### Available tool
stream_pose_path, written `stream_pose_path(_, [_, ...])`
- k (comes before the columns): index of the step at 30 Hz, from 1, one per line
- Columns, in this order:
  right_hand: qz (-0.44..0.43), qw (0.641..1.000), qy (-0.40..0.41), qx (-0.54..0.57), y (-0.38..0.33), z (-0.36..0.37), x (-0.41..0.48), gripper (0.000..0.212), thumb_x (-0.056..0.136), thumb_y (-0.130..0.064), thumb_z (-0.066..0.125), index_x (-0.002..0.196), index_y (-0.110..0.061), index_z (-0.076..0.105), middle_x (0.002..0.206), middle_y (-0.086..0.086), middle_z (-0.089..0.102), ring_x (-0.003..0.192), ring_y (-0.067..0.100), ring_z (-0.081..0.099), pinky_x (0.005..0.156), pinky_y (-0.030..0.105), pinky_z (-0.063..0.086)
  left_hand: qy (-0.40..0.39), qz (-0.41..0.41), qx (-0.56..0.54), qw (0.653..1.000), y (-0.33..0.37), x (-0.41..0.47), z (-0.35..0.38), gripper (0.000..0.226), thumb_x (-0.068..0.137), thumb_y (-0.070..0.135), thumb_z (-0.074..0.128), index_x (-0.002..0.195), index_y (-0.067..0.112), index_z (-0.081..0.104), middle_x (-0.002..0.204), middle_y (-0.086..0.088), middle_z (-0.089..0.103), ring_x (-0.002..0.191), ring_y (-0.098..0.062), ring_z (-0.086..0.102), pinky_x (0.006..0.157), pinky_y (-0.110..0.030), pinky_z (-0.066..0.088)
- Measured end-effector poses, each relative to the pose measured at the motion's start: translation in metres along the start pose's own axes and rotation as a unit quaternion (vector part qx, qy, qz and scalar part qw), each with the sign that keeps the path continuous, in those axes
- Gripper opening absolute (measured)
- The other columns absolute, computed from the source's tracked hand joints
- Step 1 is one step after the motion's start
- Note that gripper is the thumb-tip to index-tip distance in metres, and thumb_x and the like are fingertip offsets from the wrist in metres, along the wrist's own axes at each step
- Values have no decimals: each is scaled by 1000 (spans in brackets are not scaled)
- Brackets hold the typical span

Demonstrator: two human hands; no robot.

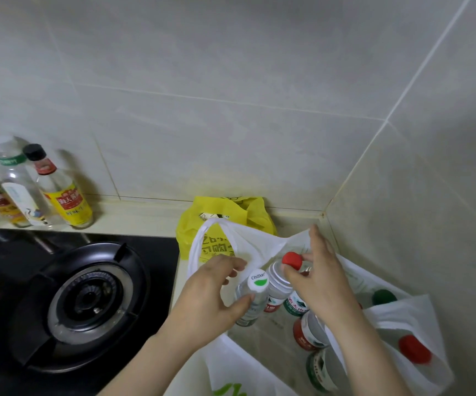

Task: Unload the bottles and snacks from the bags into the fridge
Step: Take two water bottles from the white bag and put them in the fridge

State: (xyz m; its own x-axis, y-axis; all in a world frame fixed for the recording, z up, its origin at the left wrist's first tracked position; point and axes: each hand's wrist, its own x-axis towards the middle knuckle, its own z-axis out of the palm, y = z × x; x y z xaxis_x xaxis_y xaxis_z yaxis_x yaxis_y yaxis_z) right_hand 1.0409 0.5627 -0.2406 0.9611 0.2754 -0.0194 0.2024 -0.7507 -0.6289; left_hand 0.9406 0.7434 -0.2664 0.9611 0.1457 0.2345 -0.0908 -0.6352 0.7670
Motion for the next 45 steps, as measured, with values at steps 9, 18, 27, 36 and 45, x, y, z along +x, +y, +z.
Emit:
stream_pose_path(9, [-52,998,0,-21,-4,-7,-4,38,80,-19,71,117,-18,61,114,-4,63,104,13,59,88,26,45,-21,14,-2,1000,-3,9,10,52,67,47,70,113,24,63,108,16,57,99,4,53,81,-12,45])
stream_pose_path(18, [-71,997,2,-44,1,1,-4,34,77,-12,71,110,-18,66,110,-5,66,104,13,58,88,17,37,-40,1,-4,999,-4,15,22,42,65,40,73,102,23,66,99,14,62,95,4,51,78,-5,39])
stream_pose_path(27, [-70,996,-19,-57,2,5,-15,26,82,-15,68,104,-21,57,99,-7,61,92,11,56,78,22,43,-67,-51,-20,996,-8,6,29,48,64,30,78,110,31,63,103,16,63,95,5,52,78,-7,40])
stream_pose_path(36, [-33,998,9,46,14,16,-26,30,83,-18,71,109,-24,58,100,-10,65,96,7,59,85,24,47,-74,-84,-32,993,-12,3,35,50,66,27,78,112,38,59,105,19,62,96,4,54,76,-3,40])
stream_pose_path(45, [-25,991,81,101,14,35,-36,31,83,-17,71,112,-24,60,95,-28,57,94,-2,54,82,8,37,-58,-112,-42,991,-8,-9,41,59,67,26,79,107,52,43,109,23,56,96,6,53,76,2,36])
